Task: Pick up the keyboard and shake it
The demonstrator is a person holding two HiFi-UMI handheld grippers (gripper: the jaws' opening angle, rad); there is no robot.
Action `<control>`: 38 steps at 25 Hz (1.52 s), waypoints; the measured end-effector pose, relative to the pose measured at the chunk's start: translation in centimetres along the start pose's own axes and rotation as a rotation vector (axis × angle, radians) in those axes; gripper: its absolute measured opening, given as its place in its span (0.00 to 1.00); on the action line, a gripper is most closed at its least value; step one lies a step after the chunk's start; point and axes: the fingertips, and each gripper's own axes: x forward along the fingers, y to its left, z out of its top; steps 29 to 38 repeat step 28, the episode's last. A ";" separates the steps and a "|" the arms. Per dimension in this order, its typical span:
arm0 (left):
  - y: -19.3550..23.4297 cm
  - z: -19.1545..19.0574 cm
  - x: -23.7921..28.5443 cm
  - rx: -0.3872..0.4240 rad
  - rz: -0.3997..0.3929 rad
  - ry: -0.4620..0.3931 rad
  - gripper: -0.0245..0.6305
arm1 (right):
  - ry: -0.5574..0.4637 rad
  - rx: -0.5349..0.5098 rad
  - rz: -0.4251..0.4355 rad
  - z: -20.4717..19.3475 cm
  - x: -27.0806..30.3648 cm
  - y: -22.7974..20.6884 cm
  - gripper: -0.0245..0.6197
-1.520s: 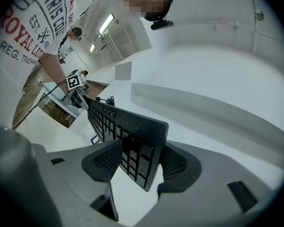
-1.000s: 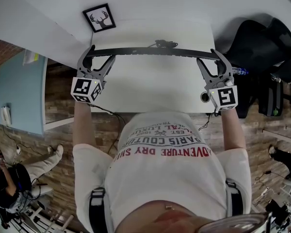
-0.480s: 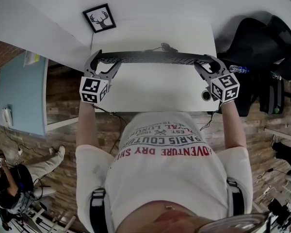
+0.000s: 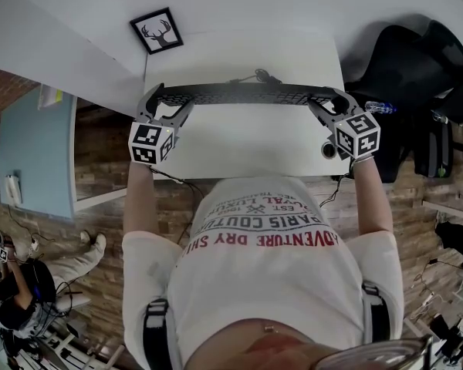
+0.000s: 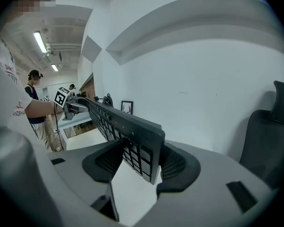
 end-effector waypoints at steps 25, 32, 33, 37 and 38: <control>-0.4 -0.9 0.5 -0.010 0.000 0.036 0.59 | 0.046 0.016 0.021 -1.3 0.5 -0.3 0.42; -0.5 -1.2 0.3 -0.017 -0.001 0.041 0.59 | 0.052 0.017 0.024 -1.4 0.5 -0.1 0.42; -0.5 -1.2 0.3 -0.017 -0.001 0.041 0.59 | 0.052 0.017 0.024 -1.4 0.5 -0.1 0.42; -0.5 -1.2 0.3 -0.017 -0.001 0.041 0.59 | 0.052 0.017 0.024 -1.4 0.5 -0.1 0.42; -0.5 -1.2 0.3 -0.017 -0.001 0.041 0.59 | 0.052 0.017 0.024 -1.4 0.5 -0.1 0.42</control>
